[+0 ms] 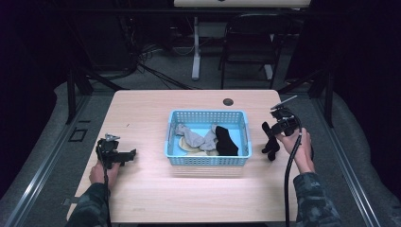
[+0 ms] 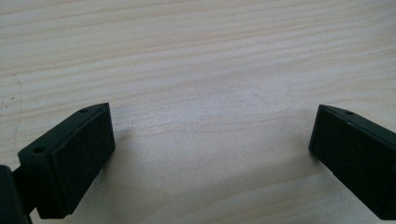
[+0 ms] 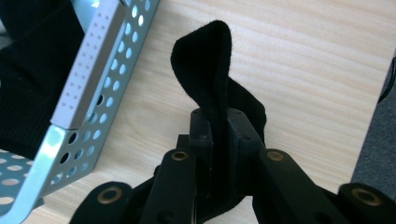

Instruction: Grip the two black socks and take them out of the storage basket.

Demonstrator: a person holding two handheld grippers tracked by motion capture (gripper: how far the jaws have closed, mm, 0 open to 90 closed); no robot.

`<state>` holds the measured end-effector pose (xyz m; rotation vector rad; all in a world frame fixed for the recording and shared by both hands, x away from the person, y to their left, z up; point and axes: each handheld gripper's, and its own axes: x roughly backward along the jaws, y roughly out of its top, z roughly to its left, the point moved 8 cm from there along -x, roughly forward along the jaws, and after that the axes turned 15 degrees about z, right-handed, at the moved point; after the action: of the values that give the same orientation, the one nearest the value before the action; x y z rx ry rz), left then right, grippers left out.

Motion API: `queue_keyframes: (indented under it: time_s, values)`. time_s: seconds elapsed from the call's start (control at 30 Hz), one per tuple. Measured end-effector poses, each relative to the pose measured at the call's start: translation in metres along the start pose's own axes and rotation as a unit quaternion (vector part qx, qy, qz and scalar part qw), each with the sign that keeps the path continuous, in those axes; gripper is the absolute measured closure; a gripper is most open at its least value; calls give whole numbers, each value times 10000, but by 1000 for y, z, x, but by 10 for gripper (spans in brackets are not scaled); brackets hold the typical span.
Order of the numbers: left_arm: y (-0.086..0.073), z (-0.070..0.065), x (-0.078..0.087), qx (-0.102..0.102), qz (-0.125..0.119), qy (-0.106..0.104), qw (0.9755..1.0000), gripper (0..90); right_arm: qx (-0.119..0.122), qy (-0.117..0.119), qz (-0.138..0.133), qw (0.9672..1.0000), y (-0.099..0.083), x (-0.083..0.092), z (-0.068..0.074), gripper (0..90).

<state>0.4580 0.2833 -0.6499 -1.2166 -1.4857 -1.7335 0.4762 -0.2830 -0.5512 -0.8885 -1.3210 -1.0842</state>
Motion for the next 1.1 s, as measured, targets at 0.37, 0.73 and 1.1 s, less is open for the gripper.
queue_keyframes:
  time_s: [0.37, 0.73, 1.1]
  values:
    - [0, 0, 0, 2, 1, -2, 10000, 3, -114, 93, 79, 9999, -1, -19, 0, 810]
    - [0, 0, 0, -1, -1, 0, 10000, 3, -121, 172, 231, 9995, -2, -33, 4, 744]
    - [0, 0, 0, 0, 0, 1, 10000, 3, -116, 365, -197, 9991, -1, -14, 4, 426]
